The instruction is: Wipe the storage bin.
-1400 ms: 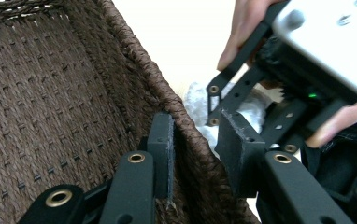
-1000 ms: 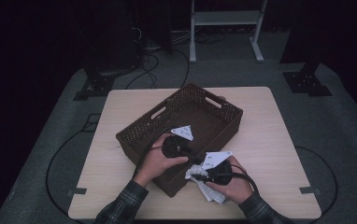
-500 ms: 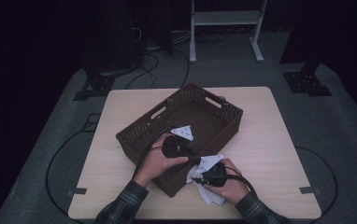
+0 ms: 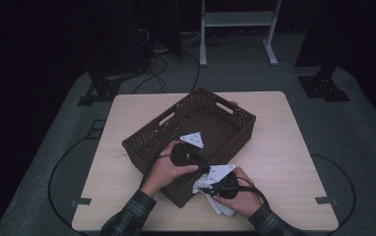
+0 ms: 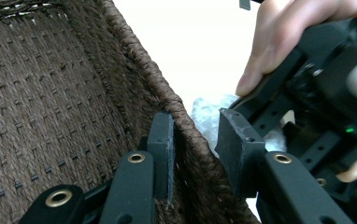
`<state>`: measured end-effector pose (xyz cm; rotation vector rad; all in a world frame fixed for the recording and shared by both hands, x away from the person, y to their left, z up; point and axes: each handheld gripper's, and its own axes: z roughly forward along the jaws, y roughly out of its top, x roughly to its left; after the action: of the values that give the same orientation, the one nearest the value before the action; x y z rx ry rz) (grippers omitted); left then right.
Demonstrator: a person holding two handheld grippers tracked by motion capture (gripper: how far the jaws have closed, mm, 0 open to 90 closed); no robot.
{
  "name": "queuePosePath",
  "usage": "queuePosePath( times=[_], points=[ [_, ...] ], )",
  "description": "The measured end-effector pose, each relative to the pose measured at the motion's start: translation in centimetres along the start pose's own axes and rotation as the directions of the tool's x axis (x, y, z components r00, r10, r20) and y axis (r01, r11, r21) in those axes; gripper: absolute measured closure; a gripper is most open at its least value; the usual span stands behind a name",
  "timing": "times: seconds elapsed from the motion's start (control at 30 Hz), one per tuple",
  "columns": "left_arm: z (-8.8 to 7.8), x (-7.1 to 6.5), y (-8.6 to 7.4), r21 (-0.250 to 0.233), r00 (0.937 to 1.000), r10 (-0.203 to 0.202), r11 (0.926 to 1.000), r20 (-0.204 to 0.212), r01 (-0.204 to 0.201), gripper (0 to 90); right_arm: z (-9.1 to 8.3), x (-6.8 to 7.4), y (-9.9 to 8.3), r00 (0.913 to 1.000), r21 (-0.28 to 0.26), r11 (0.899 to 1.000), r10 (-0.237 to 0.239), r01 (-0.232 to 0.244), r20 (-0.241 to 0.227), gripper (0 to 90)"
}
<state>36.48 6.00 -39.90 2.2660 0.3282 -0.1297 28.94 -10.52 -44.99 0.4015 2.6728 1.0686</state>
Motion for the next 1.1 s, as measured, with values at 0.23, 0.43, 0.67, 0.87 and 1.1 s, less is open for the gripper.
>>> queuePosePath(
  times=[0.23,0.43,0.67,0.87,1.1],
  points=[
    [0.0,0.0,0.0,0.001,1.0000,0.005,1.0000,0.003,-0.005,66.0,-1.4,0.7,1.3,0.9997,-0.078,0.997,-0.016,0.015,-0.018,75.7],
    [0.0,0.0,0.0,0.001,1.0000,0.004,1.0000,0.002,-0.004,66.0,-1.6,1.3,2.0,0.9986,-0.087,0.995,-0.052,0.051,-0.007,75.7],
    [0.0,0.0,0.0,0.003,1.0000,0.005,1.0000,0.000,-0.005,66.1,-0.1,1.4,1.3,0.9984,-0.040,0.998,-0.050,0.049,-0.025,75.8],
    [0.0,0.0,0.0,0.001,1.0000,0.004,1.0000,0.001,-0.004,66.1,1.7,1.4,0.5,0.9976,0.033,0.998,-0.056,0.057,-0.042,75.8],
    [0.0,0.0,0.0,0.002,1.0000,0.003,1.0000,0.000,-0.003,66.1,2.4,1.7,0.1,0.9971,0.078,0.995,-0.061,0.064,-0.047,75.8]
  ],
)
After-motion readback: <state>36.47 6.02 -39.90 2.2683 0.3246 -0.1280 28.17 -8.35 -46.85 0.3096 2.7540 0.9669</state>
